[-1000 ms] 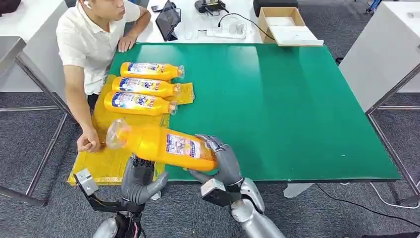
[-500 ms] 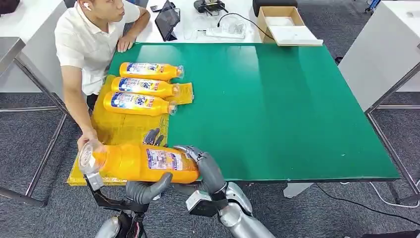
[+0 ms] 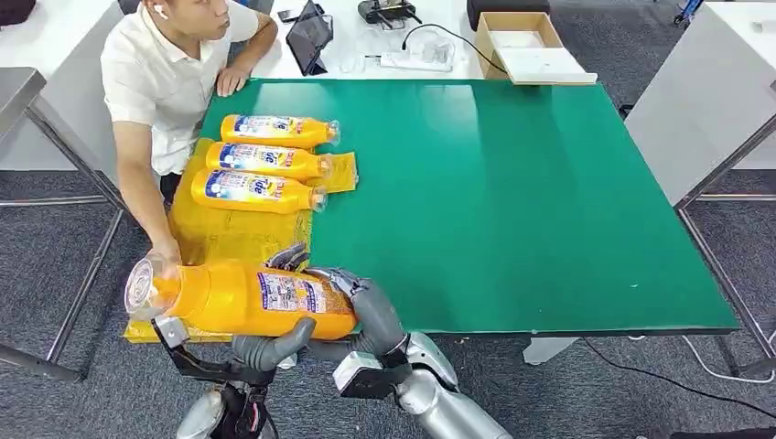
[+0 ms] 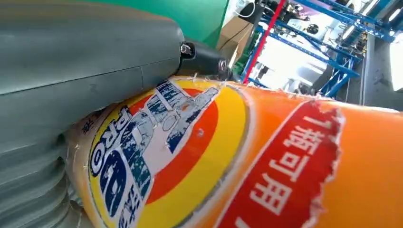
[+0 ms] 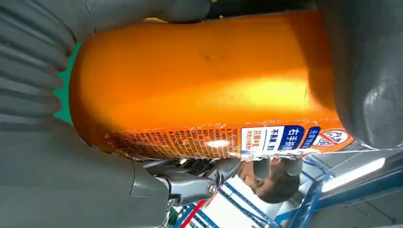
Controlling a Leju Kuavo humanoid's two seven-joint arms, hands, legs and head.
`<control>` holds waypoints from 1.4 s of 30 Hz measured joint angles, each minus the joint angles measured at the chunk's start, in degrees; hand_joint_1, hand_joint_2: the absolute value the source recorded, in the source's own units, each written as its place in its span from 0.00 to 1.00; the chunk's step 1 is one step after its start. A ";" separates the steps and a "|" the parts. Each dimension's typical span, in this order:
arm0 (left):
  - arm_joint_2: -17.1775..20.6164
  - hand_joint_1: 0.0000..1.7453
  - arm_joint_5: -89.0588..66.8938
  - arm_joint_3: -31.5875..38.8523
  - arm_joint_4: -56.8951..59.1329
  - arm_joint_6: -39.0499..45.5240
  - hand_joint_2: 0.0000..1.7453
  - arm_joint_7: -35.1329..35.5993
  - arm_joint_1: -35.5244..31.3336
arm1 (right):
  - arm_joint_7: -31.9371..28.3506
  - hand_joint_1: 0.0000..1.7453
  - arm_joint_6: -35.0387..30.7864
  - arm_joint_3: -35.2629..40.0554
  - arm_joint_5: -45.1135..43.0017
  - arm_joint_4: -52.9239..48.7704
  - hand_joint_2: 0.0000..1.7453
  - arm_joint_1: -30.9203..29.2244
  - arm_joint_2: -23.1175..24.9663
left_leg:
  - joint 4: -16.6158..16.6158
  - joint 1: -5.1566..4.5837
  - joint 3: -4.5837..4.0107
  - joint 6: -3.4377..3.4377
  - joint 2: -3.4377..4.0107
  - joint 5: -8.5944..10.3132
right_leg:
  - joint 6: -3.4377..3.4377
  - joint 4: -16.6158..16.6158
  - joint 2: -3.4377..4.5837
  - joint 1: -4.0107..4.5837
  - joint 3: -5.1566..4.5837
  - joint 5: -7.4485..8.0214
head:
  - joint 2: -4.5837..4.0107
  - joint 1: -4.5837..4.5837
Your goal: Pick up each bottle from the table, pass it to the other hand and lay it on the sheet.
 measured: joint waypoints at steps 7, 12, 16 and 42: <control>0.00 1.00 0.22 0.33 -0.02 -0.55 1.00 -1.33 -0.07 | 0.00 0.00 0.02 2.23 -0.52 0.85 1.00 -0.06 -0.55 | 0.00 0.01 0.00 0.00 0.00 0.00 | -0.01 0.00 0.00 0.01 -0.02 -0.01 | -0.02 0.00; 0.00 1.00 0.22 1.14 -0.20 0.35 1.00 -1.51 0.13 | 0.00 0.00 -2.20 3.65 0.81 1.94 0.00 0.49 -0.74 | 0.00 0.01 0.00 0.00 0.01 0.00 | -0.01 0.00 0.00 0.00 -0.02 -0.01 | 0.00 0.00; 0.26 1.00 -2.36 1.46 -0.20 3.30 1.00 -1.16 0.30 | 0.00 0.00 -7.36 4.17 2.58 2.14 0.00 2.13 -0.98 | 0.00 0.00 -0.02 0.00 0.01 -0.01 | -0.01 0.00 0.00 0.00 -0.02 -0.01 | -0.02 0.00; 9.16 1.00 -53.51 11.83 4.83 33.49 1.00 7.37 -4.34 | -0.02 0.00 -27.76 -5.10 5.77 -22.03 0.00 18.29 -4.81 | -0.01 0.02 -0.04 -0.03 0.00 -0.03 | -0.05 0.00 0.01 0.01 -0.06 -0.04 | -0.02 0.02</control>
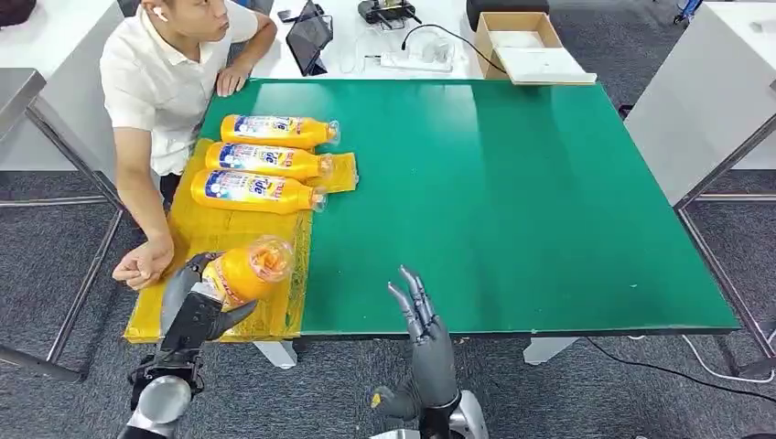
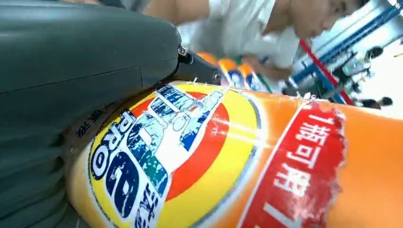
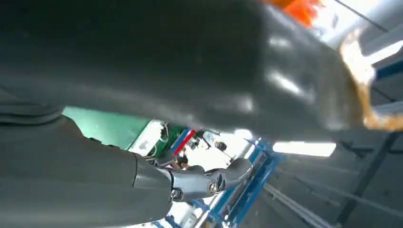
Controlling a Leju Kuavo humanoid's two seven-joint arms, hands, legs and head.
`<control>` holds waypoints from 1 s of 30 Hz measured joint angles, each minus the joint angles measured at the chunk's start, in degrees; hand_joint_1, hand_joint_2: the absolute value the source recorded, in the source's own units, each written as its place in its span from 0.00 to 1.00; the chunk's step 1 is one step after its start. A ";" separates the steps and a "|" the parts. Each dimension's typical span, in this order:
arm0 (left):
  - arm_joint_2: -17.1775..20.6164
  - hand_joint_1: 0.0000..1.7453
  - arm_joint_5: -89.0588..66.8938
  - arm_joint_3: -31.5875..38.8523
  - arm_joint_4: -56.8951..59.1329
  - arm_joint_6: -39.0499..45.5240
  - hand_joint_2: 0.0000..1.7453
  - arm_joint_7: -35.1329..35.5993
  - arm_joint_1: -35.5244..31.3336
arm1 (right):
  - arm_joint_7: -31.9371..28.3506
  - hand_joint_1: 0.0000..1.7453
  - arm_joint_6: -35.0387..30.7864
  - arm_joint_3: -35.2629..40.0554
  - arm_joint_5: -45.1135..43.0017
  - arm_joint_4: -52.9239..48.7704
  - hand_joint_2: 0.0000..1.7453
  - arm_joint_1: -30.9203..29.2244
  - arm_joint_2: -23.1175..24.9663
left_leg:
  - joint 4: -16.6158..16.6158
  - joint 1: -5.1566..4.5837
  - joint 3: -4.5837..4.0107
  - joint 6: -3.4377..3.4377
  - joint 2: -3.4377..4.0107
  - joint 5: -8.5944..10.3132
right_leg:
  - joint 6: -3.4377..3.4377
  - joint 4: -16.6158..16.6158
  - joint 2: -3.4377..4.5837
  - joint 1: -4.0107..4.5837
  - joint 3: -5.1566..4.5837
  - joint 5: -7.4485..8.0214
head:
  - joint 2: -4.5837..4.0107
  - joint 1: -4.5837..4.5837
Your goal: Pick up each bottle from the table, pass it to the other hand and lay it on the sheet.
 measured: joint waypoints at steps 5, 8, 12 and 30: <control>0.00 1.00 -5.90 0.13 1.52 1.96 1.00 1.20 -1.57 | 0.00 0.00 0.00 -0.44 -0.89 -0.72 0.00 0.12 0.15 | 0.00 0.01 0.01 -0.01 0.00 0.01 | 0.00 0.01 0.00 0.01 -0.01 0.00 | 0.00 -0.02; 0.00 1.00 -15.93 -0.63 3.86 2.73 1.00 4.56 -3.97 | 0.00 0.00 0.00 -0.28 -1.96 -0.72 0.00 0.03 0.20 | 0.00 0.01 0.01 -0.01 -0.02 0.01 | 0.00 0.01 -0.01 0.00 0.00 0.00 | 0.02 -0.02; -0.11 1.00 -29.14 -2.99 12.13 2.16 1.00 10.66 -10.10 | 0.00 0.00 0.02 0.37 -4.50 -0.18 0.00 -0.82 0.39 | 0.00 0.00 0.02 0.01 -0.01 0.03 | 0.01 0.01 -0.02 -0.01 0.02 0.04 | 0.02 -0.04; -1.38 1.00 -40.11 -6.16 40.28 2.84 1.00 16.74 -25.16 | 0.00 0.00 0.22 2.56 -7.21 3.48 0.00 -2.87 1.14 | 0.01 0.00 0.03 0.00 -0.05 0.03 | -0.01 0.03 -0.02 -0.01 0.07 0.02 | 0.02 -0.02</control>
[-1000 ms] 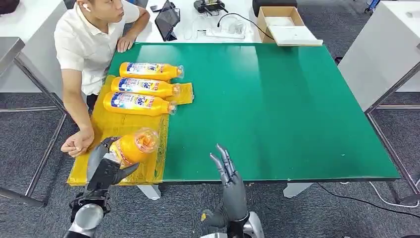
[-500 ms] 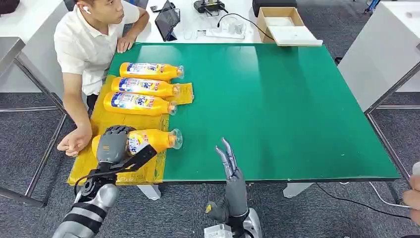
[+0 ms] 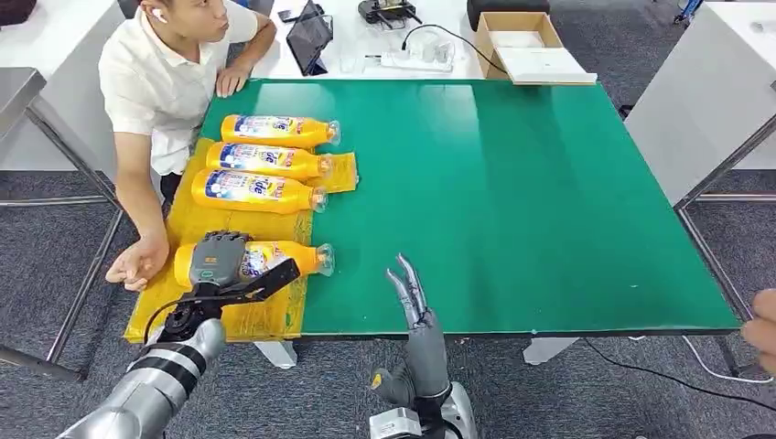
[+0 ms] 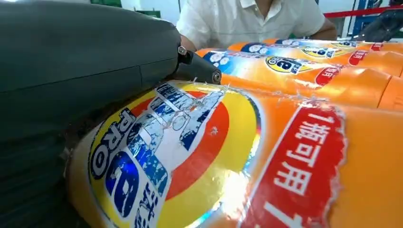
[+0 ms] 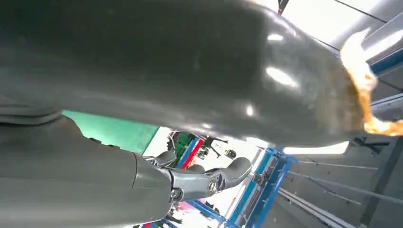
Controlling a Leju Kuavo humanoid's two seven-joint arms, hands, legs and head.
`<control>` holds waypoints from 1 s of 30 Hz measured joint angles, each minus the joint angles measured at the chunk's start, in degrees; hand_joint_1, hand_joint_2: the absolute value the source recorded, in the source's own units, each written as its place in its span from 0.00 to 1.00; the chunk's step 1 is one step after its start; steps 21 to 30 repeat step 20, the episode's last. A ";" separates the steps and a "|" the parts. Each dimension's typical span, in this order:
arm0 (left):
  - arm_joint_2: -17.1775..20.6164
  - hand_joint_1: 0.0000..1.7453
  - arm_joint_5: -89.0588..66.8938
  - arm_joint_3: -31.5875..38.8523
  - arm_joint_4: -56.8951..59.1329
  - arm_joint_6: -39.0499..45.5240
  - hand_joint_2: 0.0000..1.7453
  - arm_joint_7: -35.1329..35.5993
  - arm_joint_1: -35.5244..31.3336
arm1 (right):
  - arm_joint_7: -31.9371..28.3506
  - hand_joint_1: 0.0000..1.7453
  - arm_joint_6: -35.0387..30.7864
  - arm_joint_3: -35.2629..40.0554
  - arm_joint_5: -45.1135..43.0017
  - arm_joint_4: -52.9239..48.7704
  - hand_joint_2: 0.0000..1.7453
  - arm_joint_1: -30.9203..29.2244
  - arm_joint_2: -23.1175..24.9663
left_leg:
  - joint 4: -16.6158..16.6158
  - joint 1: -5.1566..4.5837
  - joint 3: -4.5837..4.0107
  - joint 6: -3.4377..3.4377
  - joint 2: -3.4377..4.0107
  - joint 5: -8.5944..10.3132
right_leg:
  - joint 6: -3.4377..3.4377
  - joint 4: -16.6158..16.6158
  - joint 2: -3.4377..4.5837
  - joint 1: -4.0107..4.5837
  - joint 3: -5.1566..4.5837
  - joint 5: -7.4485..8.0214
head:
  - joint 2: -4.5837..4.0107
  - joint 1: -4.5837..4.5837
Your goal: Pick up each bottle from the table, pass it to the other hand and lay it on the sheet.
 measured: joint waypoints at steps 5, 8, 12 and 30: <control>-0.54 0.70 5.30 0.90 4.37 -2.56 1.00 -2.39 -2.66 | 0.00 0.00 0.26 0.04 -0.79 0.68 0.00 -0.36 0.28 | 0.00 0.00 0.09 0.00 -0.03 0.02 | 0.00 0.01 -0.01 0.00 0.10 0.00 | 0.00 -0.02; -0.83 0.00 9.96 2.58 6.70 -6.90 1.00 -5.75 -4.47 | 0.00 0.00 1.25 0.15 -1.92 1.03 0.00 -0.36 0.31 | 0.00 0.00 0.24 -0.03 -0.20 0.04 | -0.02 0.02 -0.08 0.00 0.27 -0.02 | -0.02 0.00; -0.98 0.00 14.98 4.46 8.63 -12.53 1.00 -8.92 -6.44 | 0.00 0.00 2.89 0.44 -1.22 1.62 0.00 -0.36 0.31 | -0.01 0.01 0.34 -0.07 -0.28 0.07 | -0.02 0.05 -0.17 0.00 0.39 -0.03 | 0.00 -0.02; -2.69 0.00 23.36 7.76 8.52 -18.69 1.00 -18.45 -5.15 | 0.00 0.00 4.85 0.37 -2.21 2.91 0.00 -0.30 0.31 | -0.01 -0.01 0.38 -0.06 -0.32 0.10 | -0.02 0.04 -0.23 -0.01 0.46 -0.02 | 0.00 0.00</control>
